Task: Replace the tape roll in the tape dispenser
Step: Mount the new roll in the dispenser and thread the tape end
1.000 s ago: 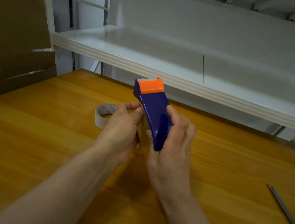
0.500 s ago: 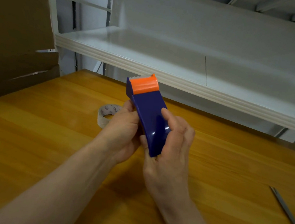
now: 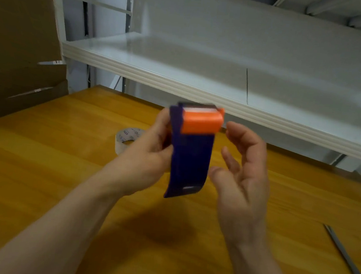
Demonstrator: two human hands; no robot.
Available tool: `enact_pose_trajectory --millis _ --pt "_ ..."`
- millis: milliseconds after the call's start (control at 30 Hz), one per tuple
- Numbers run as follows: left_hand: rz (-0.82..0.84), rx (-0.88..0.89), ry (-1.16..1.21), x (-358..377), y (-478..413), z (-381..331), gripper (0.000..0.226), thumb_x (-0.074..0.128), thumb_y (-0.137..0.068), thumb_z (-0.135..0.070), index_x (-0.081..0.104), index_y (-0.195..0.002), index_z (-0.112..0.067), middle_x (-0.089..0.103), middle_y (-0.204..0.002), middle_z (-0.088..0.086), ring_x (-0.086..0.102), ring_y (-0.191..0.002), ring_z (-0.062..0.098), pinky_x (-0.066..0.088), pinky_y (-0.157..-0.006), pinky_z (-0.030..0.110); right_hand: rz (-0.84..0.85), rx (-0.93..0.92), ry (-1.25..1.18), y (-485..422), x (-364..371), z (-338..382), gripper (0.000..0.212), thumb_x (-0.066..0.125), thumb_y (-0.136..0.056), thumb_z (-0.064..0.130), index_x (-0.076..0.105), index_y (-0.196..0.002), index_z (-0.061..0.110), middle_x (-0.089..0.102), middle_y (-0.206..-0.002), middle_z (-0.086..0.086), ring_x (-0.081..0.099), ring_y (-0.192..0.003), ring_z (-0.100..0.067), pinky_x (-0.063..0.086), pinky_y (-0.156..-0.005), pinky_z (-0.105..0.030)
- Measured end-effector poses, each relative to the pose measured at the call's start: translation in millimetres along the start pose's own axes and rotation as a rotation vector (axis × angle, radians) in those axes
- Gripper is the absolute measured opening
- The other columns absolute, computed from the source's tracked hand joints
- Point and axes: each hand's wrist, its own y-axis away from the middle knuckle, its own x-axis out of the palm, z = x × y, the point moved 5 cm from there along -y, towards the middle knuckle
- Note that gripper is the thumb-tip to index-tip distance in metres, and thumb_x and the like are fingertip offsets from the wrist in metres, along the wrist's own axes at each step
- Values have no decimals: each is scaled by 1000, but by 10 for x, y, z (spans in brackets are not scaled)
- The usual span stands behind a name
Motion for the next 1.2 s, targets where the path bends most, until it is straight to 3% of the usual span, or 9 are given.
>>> enact_pose_trajectory --millis 100,200,467,633,767,967,1067,1133,1200 --pt "127 103 -360 137 19 -6 39 58 -98 -5 46 -126 -29 61 -109 0 64 -102 19 55 -86 41 -83 74 -250 -125 -196 -62 40 51 -85 0 65 -114 24 69 -109 6 66 -107 -9 53 -89 -25" --pt "126 105 -466 115 14 -2 39 58 -97 -4 47 -124 -30 58 -111 -7 61 -101 13 54 -84 40 -74 172 -363 -271 -311 -100 34 45 -87 5 73 -97 19 74 -93 3 69 -96 -16 53 -82 -28" --pt "158 84 -642 131 13 76 43 62 -91 -1 50 -119 -32 60 -110 -6 62 -99 14 57 -76 45 325 239 145 -614 -233 86 17 64 -96 9 75 -96 22 76 -84 -2 72 -76 -9 59 -70 -22" --pt "134 30 -520 117 -8 126 39 62 -93 0 56 -111 -34 66 -104 -9 65 -98 12 59 -76 46 433 262 289 -632 -254 79 19 70 -92 7 74 -96 26 74 -91 3 73 -81 -10 61 -73 -27" --pt "94 -107 -191 141 -18 179 34 68 -85 -4 61 -100 -33 68 -101 19 67 -97 42 55 -81 66 489 229 470 -559 -274 87 11 77 -86 25 73 -92 35 70 -92 13 65 -91 0 56 -80 -30" --pt "80 -225 28 112 -17 240 27 70 -86 -16 59 -110 -17 63 -103 36 60 -100 60 41 -86 82 606 289 540 -390 -225 44 28 81 -81 30 66 -103 40 65 -106 18 63 -98 2 57 -79 -26" --pt "82 -228 38 133 -27 212 27 71 -85 -17 59 -109 -18 67 -104 34 66 -100 53 48 -90 73 557 289 494 -403 -226 -2 26 79 -84 28 64 -103 38 66 -103 15 67 -91 -4 60 -74 -28" --pt "87 -224 31 132 -36 222 27 68 -82 -16 60 -107 -21 72 -95 20 73 -89 37 62 -80 51 498 279 492 -420 -228 -56 24 76 -88 25 62 -105 37 66 -99 12 68 -84 -6 61 -70 -27" --pt "112 -226 36 146 -27 203 28 68 -81 -15 60 -107 -21 73 -86 7 74 -80 23 62 -69 32 433 288 445 -429 -236 -123 23 74 -90 23 63 -106 34 67 -96 9 68 -80 -6 60 -66 -25"
